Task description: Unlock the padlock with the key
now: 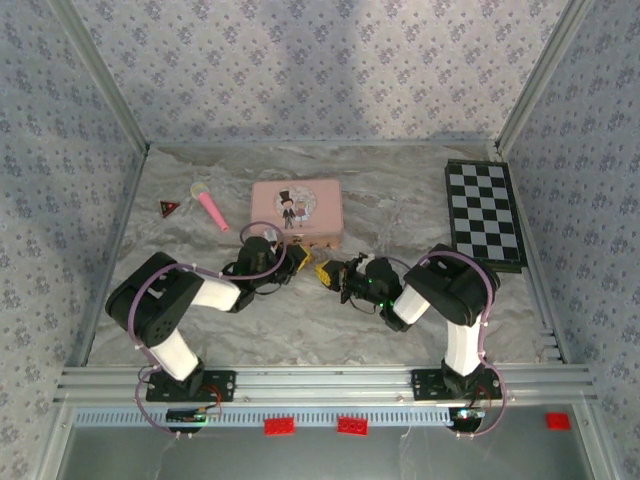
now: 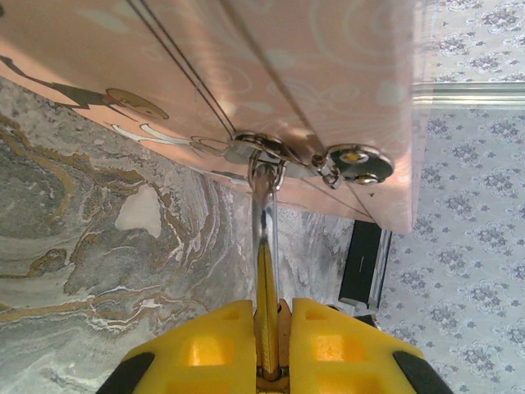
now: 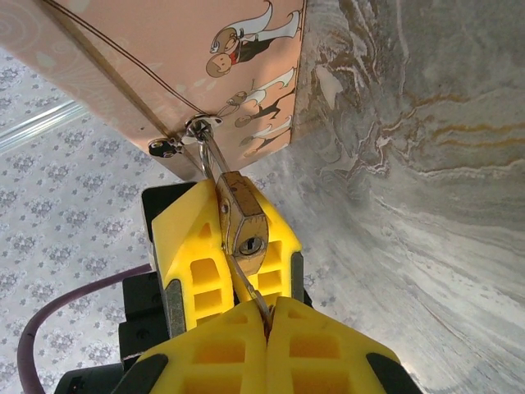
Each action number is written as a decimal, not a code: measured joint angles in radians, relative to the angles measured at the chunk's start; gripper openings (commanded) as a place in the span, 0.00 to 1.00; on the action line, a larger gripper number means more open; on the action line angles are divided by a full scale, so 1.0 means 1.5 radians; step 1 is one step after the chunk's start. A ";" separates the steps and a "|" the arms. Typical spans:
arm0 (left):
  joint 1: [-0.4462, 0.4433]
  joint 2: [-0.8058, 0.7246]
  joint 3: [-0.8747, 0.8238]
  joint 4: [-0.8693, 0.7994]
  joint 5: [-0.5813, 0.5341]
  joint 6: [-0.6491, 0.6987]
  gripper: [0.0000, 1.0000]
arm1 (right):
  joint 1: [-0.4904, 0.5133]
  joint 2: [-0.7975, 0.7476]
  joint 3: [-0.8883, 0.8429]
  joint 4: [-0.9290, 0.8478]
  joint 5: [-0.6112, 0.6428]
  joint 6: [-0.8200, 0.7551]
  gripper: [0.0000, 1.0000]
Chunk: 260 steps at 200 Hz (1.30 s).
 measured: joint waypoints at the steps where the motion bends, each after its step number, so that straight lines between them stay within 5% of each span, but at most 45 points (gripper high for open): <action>1: 0.000 0.000 0.000 0.000 0.000 0.000 0.00 | 0.000 0.000 0.000 0.000 0.000 0.000 0.00; 260: -0.001 0.001 -0.006 0.014 -0.002 -0.008 0.00 | 0.011 0.009 -0.010 0.005 0.020 0.005 0.00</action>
